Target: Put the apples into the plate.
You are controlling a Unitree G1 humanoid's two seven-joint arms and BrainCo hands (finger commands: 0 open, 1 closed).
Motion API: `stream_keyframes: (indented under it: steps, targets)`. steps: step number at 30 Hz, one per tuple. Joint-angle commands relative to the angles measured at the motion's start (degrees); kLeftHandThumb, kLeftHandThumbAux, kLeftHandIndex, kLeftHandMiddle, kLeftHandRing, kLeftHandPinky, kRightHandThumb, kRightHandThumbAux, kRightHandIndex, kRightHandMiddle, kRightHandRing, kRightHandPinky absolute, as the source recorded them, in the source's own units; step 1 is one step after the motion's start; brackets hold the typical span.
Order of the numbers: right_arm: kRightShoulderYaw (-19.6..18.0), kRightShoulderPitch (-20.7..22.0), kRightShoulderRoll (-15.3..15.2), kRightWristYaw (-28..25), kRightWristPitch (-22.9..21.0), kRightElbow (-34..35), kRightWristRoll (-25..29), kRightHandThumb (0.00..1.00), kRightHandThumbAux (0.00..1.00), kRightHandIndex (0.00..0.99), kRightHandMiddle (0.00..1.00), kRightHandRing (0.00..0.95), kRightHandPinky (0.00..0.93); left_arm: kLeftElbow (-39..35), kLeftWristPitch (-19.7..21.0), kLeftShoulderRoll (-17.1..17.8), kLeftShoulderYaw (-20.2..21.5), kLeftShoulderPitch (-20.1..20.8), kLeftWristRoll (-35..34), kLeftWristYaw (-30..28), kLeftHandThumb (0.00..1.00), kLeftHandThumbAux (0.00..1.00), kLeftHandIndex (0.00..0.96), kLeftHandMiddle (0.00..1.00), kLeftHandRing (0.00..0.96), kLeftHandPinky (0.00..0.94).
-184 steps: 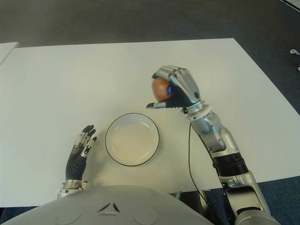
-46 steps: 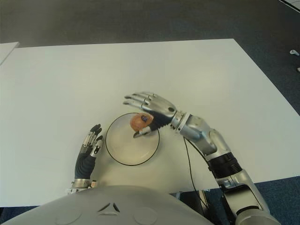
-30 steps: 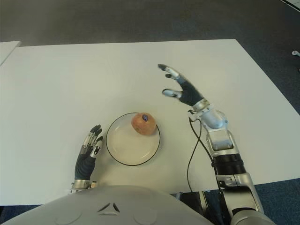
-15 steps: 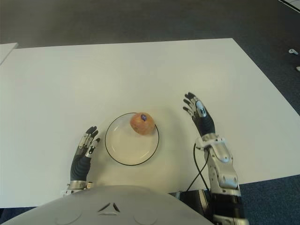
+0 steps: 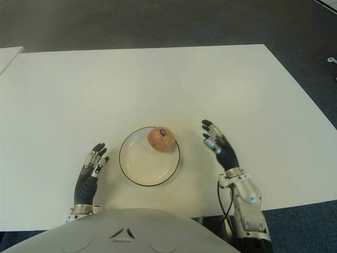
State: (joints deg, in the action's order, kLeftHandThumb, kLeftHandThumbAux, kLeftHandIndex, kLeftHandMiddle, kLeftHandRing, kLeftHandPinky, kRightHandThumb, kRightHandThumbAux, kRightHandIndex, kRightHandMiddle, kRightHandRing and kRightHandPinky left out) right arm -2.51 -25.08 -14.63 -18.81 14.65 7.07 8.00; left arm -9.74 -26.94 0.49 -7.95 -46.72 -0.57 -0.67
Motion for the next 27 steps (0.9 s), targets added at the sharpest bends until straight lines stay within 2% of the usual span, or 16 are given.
stream_keyframes:
  steps: [1,6,8,12,20,27]
  targets:
    - [1.0,-1.39,1.0,0.06,0.65,0.14,-0.76,0.015,0.397,0.0,0.0,0.0,0.0,-0.73,0.91,0.31,-0.01,-0.96,-1.07,-0.84,0.0,0.382,0.0,0.0,0.0,0.0]
    - [1.87,-2.49,1.97,0.44,0.22,0.2,-1.37,0.035,0.39,0.0,0.0,0.0,0.0,-1.19,0.78,0.07,0.24,-1.24,-1.45,-0.67,0.002,0.391,0.0,0.0,0.0,0.0]
    - [2.17,-2.79,2.39,0.9,2.18,-0.86,-2.5,0.037,0.383,0.0,0.0,0.0,0.0,-1.37,0.74,0.03,0.32,-1.37,-1.39,-0.57,0.002,0.395,0.0,0.0,0.0,0.0]
    - [3.0,-4.42,3.44,2.25,3.0,0.05,-4.24,0.034,0.381,0.0,0.0,0.0,0.0,-1.78,0.74,0.01,0.32,-1.62,-1.0,-0.43,0.002,0.403,0.0,0.0,0.0,0.0]
    - [4.13,-3.18,4.96,3.52,7.91,-5.54,-5.76,0.03,0.39,0.0,0.0,0.0,0.0,-2.27,0.76,0.53,0.66,-1.52,-0.91,-0.82,0.0,0.406,0.0,0.0,0.0,0.0]
    - [5.5,-3.39,5.72,1.72,2.65,-5.19,-1.7,0.055,0.404,0.0,0.0,0.0,0.0,-2.32,0.77,0.98,0.94,-1.41,-1.21,-1.09,0.004,0.403,0.0,0.0,0.0,0.0]
